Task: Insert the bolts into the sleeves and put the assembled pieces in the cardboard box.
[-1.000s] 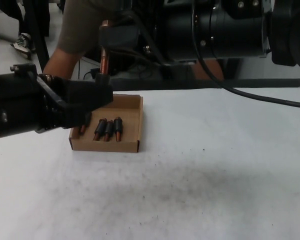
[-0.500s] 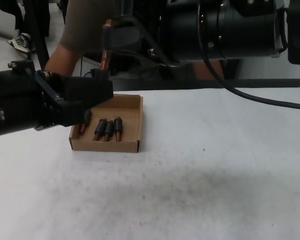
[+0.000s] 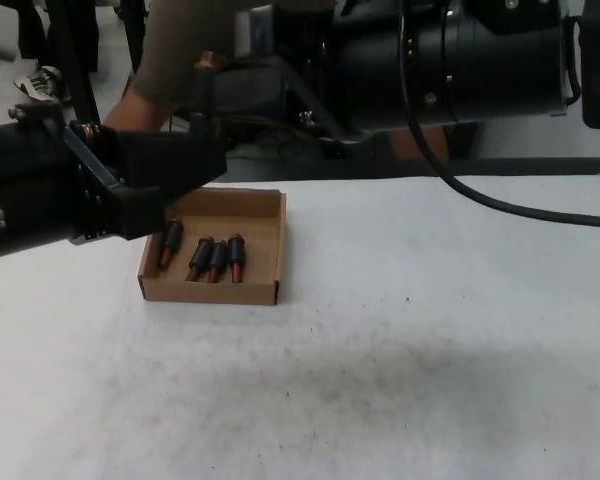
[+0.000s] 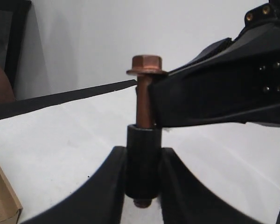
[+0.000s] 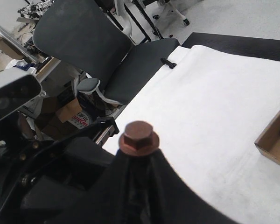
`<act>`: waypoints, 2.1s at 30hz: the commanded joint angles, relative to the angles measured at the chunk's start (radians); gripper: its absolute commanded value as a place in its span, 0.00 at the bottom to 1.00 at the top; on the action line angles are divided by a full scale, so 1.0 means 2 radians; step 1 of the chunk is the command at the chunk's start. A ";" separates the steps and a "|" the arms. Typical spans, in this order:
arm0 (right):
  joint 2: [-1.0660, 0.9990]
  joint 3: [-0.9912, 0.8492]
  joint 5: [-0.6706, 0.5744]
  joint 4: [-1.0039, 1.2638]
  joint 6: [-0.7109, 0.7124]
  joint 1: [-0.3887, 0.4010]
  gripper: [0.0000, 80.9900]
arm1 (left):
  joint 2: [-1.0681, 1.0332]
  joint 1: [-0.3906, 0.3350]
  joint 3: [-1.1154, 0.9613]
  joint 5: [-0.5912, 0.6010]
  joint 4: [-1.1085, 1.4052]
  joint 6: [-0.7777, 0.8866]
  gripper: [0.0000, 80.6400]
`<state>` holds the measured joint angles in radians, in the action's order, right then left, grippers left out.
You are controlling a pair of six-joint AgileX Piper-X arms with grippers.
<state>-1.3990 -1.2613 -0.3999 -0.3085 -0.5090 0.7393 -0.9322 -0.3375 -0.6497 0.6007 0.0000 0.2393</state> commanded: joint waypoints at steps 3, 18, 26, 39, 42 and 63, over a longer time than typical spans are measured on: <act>0.012 -0.002 -0.051 0.003 0.012 0.013 0.08 | 0.001 0.001 -0.002 -0.017 0.010 0.001 0.01; 0.013 -0.003 -0.033 -0.011 0.018 0.011 0.59 | 0.001 0.001 -0.002 -0.020 0.021 -0.005 0.01; 0.037 -0.003 -0.030 -0.130 0.096 -0.017 0.59 | -0.013 0.013 -0.003 -0.068 0.022 -0.036 0.01; 0.056 -0.003 -0.021 -0.314 0.246 -0.098 0.42 | -0.260 0.073 -0.071 -0.019 0.047 -0.051 0.01; 0.056 -0.003 -0.016 -0.340 0.262 -0.118 0.29 | -0.329 0.073 -0.116 -0.013 0.043 -0.049 0.01; 0.056 -0.003 -0.016 -0.356 0.292 -0.146 0.00 | -0.518 0.070 -0.326 -0.142 -0.168 -0.084 0.30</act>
<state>-1.2960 -1.2613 -0.4266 -1.0178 0.0659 0.4507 -1.9823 -0.1933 -1.2885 0.3302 -0.3346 0.0817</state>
